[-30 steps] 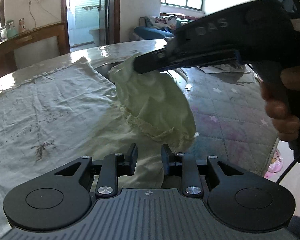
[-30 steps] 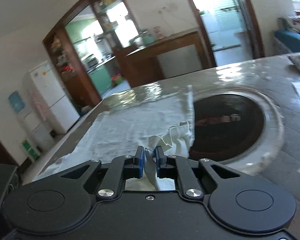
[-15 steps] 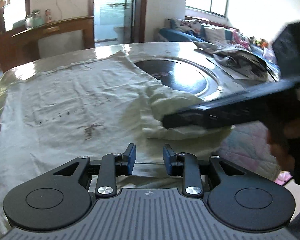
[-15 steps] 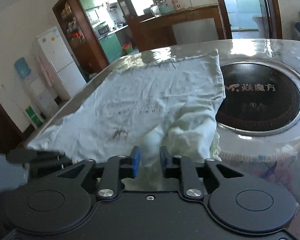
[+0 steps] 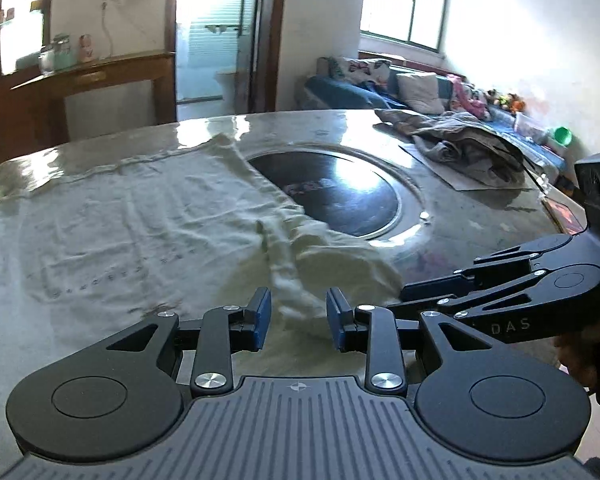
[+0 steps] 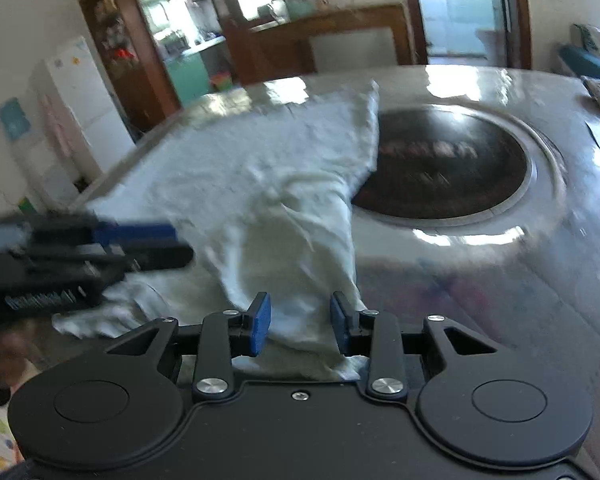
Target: Fold clothes
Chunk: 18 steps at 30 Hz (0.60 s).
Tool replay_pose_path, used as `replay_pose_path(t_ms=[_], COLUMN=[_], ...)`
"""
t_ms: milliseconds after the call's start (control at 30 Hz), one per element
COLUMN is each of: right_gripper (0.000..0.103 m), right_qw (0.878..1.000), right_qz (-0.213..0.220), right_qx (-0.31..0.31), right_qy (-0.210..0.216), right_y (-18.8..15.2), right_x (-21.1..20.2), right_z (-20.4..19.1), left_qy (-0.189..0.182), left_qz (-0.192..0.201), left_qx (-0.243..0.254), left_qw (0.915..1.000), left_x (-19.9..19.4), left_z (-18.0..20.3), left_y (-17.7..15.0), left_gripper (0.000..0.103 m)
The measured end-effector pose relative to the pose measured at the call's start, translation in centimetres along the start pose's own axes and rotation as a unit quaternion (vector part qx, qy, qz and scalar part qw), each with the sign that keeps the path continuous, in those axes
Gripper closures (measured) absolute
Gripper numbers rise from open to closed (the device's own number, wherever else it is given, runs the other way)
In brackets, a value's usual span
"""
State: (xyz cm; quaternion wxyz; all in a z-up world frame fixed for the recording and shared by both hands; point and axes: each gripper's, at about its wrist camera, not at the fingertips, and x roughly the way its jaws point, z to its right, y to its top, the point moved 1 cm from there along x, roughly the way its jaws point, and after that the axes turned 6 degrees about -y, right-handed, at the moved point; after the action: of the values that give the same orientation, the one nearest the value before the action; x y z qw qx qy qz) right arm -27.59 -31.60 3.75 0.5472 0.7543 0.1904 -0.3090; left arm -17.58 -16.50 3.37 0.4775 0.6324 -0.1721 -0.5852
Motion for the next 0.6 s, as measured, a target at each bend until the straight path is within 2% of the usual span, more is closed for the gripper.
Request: replay_pose_path(t_ms=[167,233,333,433,600], right_gripper=[0.068,0.068,0.072,0.073,0.075], right_qw=[1.000,0.999,0.998,0.998,0.999], right_qz=[0.024,0.045,0.056,0.051,0.023], right_qx=[-0.004,-0.003,-0.008,-0.033,-0.048], right_qy=[-0.011,-0.009,-0.002,0.013,-0.004], right_y=[1.1,2.5,3.6,4.5,3.9], right_x=[-1.2,-1.4,-0.6,1.7,4.5], right_z=[0.4,0.5,0.2,-1.1,-0.9], left_qy=[-0.007,-0.005,-0.002,-0.001,0.000], left_qz=[0.000,-0.005,-0.013,-0.022,-0.034], left_qx=[0.006,0.003,-0.001,-0.002,-0.007], left_qw=[1.0000,1.0000,0.9999,0.9998,0.9994], left_x=[0.6,1.0,1.4,1.9,2.5], left_z=[0.6,0.6,0.5,0.5,0.2], left_y=[0.1,-0.1,-0.4,-0.8,-1.4], left_gripper=[0.071,0.070,0.070,0.069,0.068])
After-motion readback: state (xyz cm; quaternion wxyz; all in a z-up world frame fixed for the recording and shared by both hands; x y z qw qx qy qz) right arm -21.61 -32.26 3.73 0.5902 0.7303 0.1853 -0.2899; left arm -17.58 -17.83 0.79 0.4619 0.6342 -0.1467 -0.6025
